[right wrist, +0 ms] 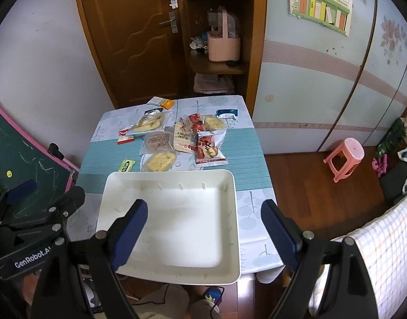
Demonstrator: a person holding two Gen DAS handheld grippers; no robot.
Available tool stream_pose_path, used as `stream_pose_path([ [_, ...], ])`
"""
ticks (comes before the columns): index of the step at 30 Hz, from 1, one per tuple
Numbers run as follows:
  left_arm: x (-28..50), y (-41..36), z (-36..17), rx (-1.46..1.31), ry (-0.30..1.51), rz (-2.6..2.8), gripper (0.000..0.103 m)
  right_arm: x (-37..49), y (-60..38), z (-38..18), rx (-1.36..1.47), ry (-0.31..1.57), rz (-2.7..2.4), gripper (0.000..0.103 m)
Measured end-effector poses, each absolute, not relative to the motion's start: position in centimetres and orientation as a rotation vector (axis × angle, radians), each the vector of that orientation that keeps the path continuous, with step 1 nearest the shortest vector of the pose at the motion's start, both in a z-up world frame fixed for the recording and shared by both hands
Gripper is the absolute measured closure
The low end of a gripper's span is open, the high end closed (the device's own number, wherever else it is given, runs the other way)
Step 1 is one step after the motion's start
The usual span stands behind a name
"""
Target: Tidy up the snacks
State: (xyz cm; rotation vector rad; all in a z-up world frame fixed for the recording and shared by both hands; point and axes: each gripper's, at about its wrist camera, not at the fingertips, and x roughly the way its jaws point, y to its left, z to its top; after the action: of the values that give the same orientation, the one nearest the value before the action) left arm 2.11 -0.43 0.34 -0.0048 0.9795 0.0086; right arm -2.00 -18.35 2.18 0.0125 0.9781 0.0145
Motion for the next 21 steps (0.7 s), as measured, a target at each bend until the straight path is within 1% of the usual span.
stream_pose_path([
  [7,3.1,-0.5,0.0,-0.027,0.988,-0.034,0.002,-1.5,-18.6,2.3,0.032,0.966,0.004,0.015],
  [21,4.5,-1.5,1.6,0.041,0.912,-0.053,0.002,-0.6,-18.5,3.5,0.016,0.909,-0.027,0.015],
])
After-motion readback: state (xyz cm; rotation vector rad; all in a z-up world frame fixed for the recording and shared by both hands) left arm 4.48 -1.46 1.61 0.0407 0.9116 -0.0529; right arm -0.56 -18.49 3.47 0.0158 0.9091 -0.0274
